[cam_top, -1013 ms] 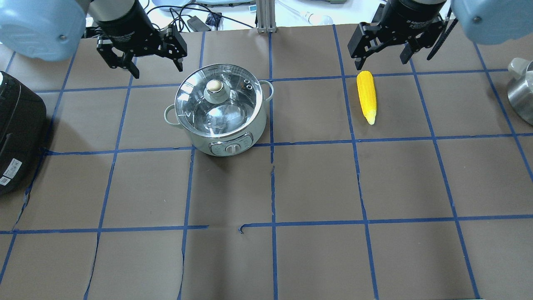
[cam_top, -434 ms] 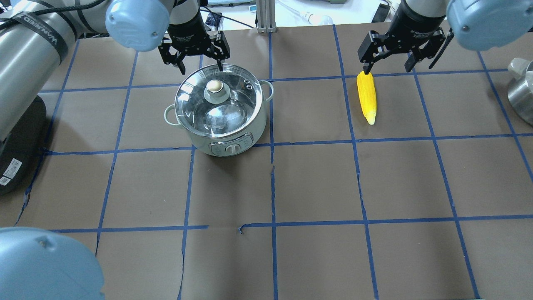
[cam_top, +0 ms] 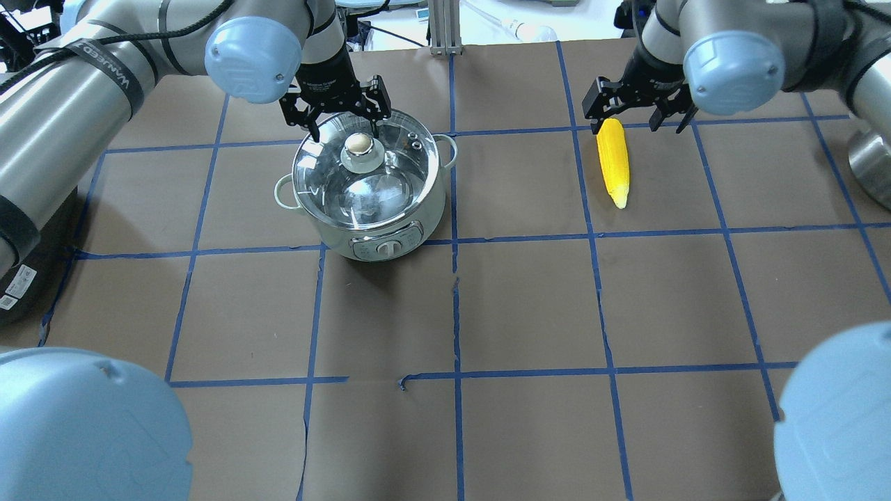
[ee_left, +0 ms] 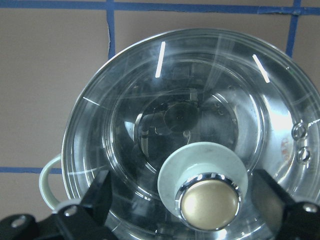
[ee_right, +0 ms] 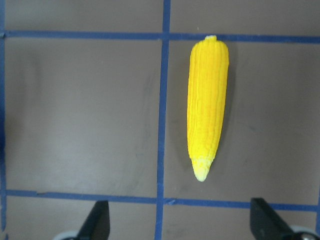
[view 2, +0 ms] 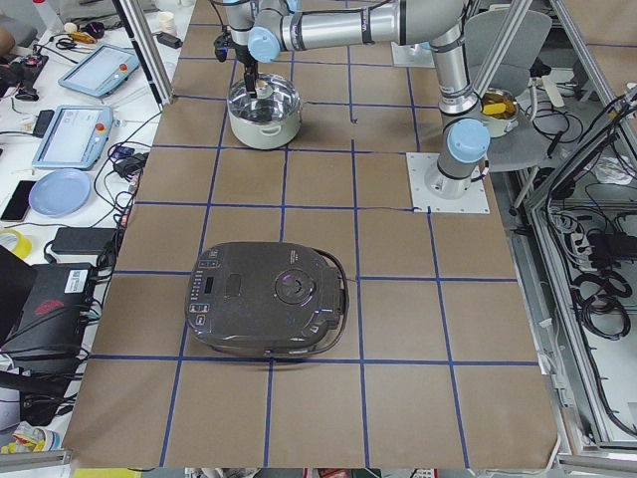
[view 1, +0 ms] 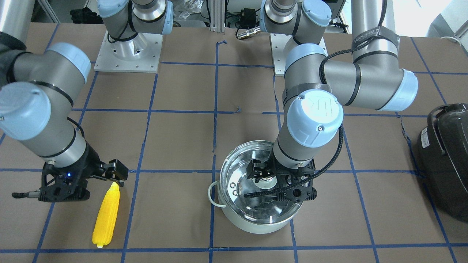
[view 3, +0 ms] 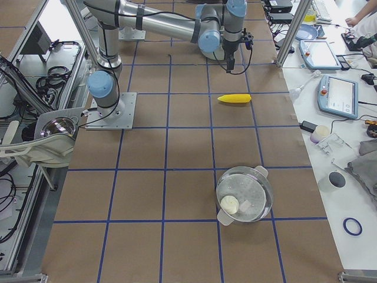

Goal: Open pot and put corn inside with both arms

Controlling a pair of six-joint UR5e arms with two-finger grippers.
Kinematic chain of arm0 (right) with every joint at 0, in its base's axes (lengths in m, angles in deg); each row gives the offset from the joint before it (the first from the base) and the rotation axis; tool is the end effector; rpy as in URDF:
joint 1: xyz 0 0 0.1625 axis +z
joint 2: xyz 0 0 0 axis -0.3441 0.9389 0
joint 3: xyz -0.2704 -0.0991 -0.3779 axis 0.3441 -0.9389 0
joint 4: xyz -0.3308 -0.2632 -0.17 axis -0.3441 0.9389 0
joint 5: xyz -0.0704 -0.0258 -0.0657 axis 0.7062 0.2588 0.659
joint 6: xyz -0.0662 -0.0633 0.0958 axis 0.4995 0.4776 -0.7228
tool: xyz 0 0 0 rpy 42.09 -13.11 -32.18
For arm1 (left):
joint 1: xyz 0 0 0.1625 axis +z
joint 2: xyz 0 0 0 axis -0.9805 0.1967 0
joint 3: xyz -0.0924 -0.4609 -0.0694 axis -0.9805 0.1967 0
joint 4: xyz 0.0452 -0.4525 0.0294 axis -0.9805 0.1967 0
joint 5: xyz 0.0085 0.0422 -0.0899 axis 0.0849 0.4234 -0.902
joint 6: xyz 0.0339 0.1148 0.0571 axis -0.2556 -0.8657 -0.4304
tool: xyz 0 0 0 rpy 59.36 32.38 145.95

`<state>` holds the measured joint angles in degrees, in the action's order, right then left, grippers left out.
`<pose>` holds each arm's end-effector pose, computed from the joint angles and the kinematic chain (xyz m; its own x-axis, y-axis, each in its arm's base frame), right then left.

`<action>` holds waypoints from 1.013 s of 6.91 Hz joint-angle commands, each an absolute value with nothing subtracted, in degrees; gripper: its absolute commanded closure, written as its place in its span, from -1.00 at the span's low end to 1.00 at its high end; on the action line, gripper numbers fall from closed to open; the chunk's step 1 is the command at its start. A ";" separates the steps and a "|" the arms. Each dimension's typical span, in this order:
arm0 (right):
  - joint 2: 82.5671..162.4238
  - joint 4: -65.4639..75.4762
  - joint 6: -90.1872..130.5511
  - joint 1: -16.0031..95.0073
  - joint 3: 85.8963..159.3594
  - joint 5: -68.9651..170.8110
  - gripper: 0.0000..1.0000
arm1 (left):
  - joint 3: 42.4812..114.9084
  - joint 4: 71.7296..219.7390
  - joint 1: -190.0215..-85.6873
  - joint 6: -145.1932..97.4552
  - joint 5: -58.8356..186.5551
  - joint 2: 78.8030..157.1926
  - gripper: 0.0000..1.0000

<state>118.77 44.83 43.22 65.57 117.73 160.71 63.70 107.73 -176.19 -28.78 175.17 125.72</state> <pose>0.0873 -0.7155 0.3103 -0.9980 -0.0433 -0.0466 -0.0391 0.9954 -0.0870 -0.2296 -0.7142 0.3492 -0.9992 -0.0399 -0.0008 -0.0399 0.9988 0.0276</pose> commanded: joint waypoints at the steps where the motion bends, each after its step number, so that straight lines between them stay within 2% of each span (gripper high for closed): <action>1: 109.59 56.45 43.63 65.04 118.23 160.69 -1.00 | 64.36 106.28 -176.48 -28.58 173.65 125.65 -0.96; 2: 107.90 58.75 43.63 65.04 118.05 160.95 -1.00 | 64.37 106.27 -176.74 -28.23 173.46 125.48 -0.57; 3: 106.67 60.17 43.97 64.43 117.96 161.13 -1.00 | 64.45 106.36 -176.92 -28.23 173.55 125.65 -0.26; 4: 105.61 61.75 46.07 63.38 117.96 161.22 -1.00 | 64.98 106.36 -176.92 -28.23 173.55 125.65 -0.20; 5: 105.60 61.77 46.09 63.28 118.40 160.79 -1.00 | 65.50 106.10 -176.92 -28.23 173.63 125.39 0.25; 6: 105.60 61.85 46.17 63.28 118.40 160.69 -0.88 | 65.07 106.10 -176.92 -28.32 173.72 124.08 0.67; 7: 105.60 61.77 46.09 63.28 118.49 160.69 -0.37 | 64.11 106.10 -176.92 -28.84 173.72 122.85 1.00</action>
